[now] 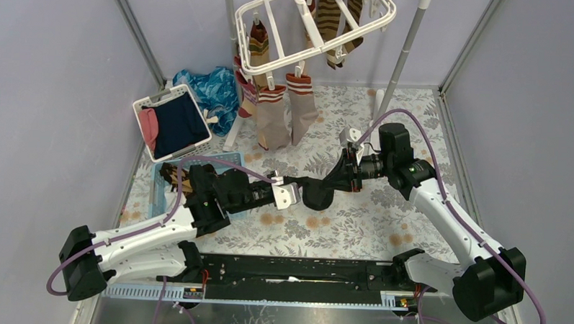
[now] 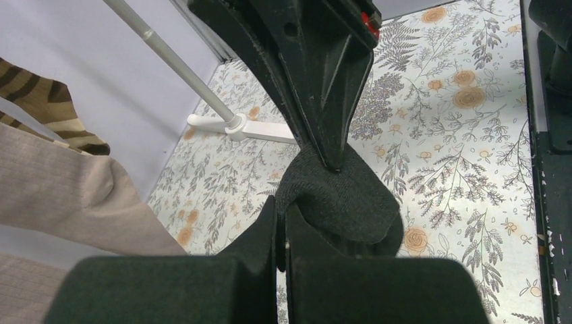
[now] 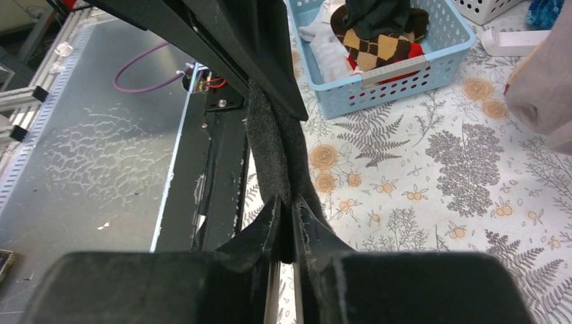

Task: Clip the socks to the hanger
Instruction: Pick up the sock at the center of the board.

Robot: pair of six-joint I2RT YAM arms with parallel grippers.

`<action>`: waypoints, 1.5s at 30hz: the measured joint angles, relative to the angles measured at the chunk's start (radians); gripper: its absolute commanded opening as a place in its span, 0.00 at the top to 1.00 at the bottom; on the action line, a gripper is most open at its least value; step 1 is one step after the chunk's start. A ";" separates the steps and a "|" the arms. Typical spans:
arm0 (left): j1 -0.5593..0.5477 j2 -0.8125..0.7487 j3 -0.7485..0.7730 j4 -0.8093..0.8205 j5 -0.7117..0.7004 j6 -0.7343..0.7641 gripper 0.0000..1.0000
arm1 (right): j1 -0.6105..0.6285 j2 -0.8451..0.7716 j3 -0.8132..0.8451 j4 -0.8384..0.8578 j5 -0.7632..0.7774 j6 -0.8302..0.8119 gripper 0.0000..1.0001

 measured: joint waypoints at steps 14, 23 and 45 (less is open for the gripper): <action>0.068 0.023 -0.002 -0.070 0.040 -0.161 0.38 | 0.001 0.000 0.130 -0.290 0.130 -0.276 1.00; 0.076 -0.004 0.007 -0.107 0.129 -0.226 0.20 | 0.024 0.065 0.173 -0.552 0.165 -0.540 1.00; 0.080 0.289 0.191 -0.158 0.348 -0.256 0.59 | 0.068 0.071 0.173 -0.584 0.234 -0.592 1.00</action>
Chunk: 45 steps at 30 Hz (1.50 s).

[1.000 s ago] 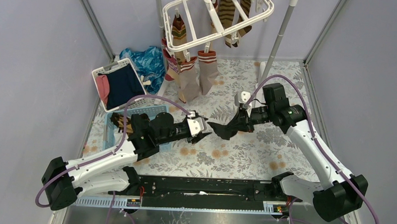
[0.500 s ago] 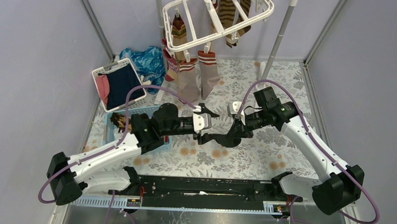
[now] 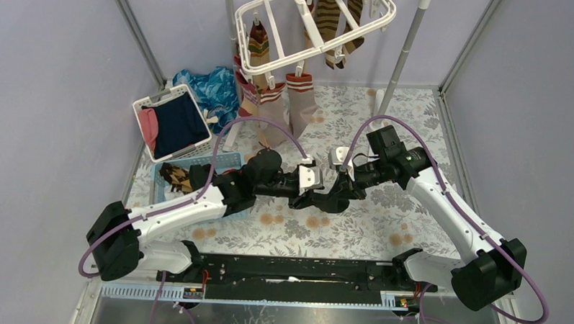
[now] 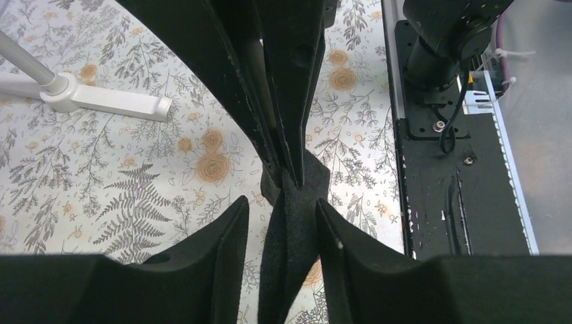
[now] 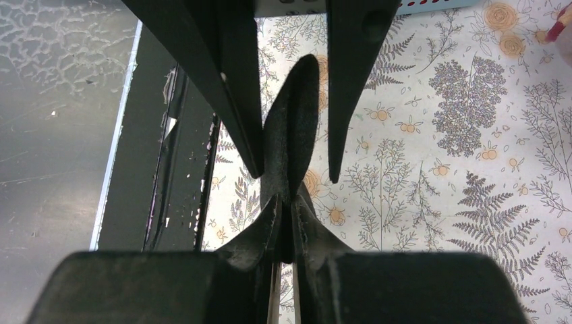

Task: Clip the socks to the hanger
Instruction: Pick up the sock at the center of the board.

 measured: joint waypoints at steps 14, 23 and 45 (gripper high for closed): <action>0.000 0.023 -0.018 0.054 0.016 -0.064 0.60 | 0.000 0.000 -0.002 0.000 0.009 0.000 1.00; 0.000 -0.010 -0.045 0.084 0.024 -0.087 1.00 | 0.000 0.004 -0.002 0.000 0.016 0.000 0.99; 0.001 -0.183 -0.511 0.681 -0.074 -0.332 1.00 | -0.113 -0.066 -0.009 -0.023 -0.122 0.031 0.02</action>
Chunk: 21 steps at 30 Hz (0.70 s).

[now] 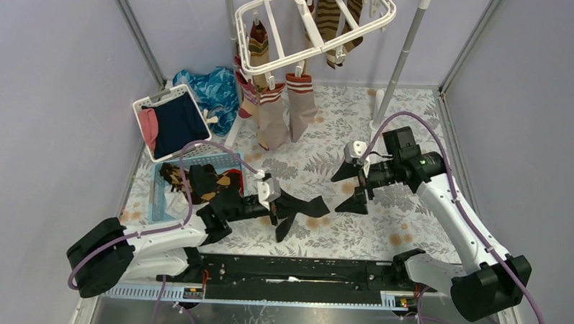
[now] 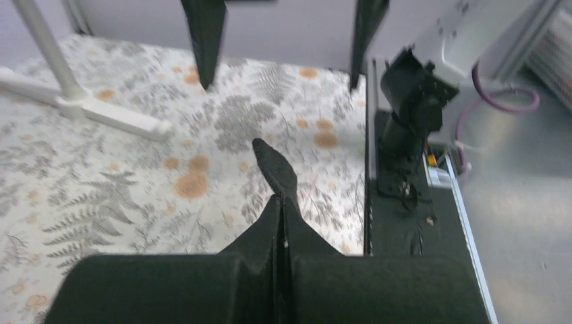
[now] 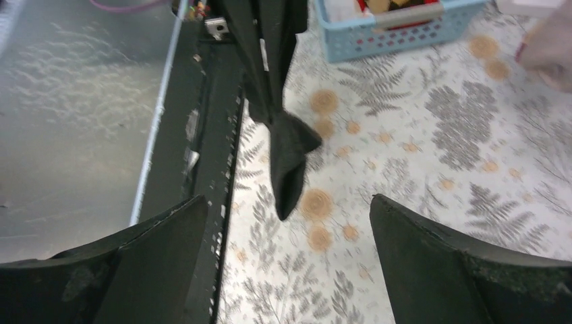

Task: Clip the socks to the hanger
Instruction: Pick up the sock at the center of the board.

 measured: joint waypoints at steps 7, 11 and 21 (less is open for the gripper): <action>0.000 0.005 -0.052 0.326 -0.116 -0.124 1.00 | -0.001 0.019 -0.113 0.164 -0.146 0.186 0.03; 0.000 0.047 -0.058 0.503 -0.148 -0.181 1.00 | -0.001 0.027 -0.135 0.255 -0.187 0.285 0.03; -0.002 0.164 -0.062 0.687 -0.163 -0.243 1.00 | -0.001 0.035 -0.170 0.440 -0.322 0.478 0.35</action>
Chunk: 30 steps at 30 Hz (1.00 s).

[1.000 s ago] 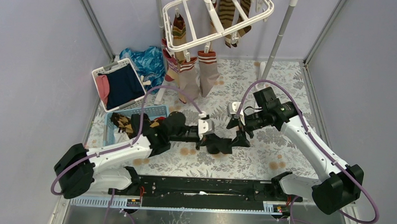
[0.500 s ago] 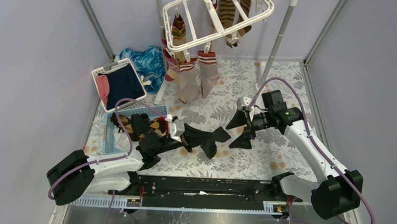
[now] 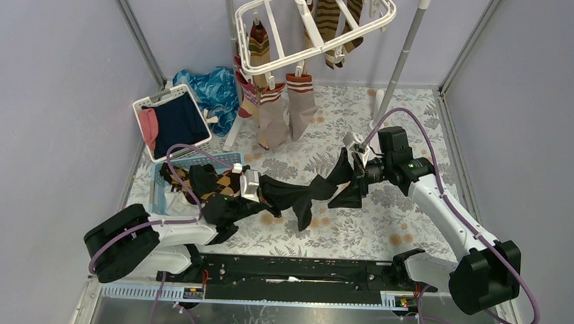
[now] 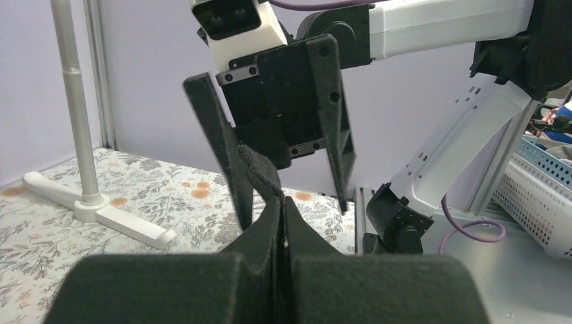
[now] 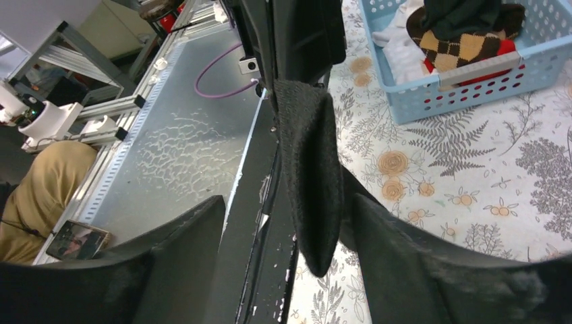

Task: Clip the socks to the hanger
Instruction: Pick up the sock at the center of the board.

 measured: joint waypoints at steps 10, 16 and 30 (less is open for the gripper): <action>-0.004 0.028 0.011 0.018 -0.014 -0.006 0.64 | 0.000 0.008 0.011 0.010 -0.010 0.035 1.00; 0.082 -0.167 0.059 -0.323 0.088 0.025 0.19 | 0.006 0.007 0.143 -0.239 0.175 -0.231 1.00; 0.100 -0.233 0.474 -1.223 0.213 0.382 0.15 | 0.125 0.003 0.360 -0.631 0.546 -0.721 1.00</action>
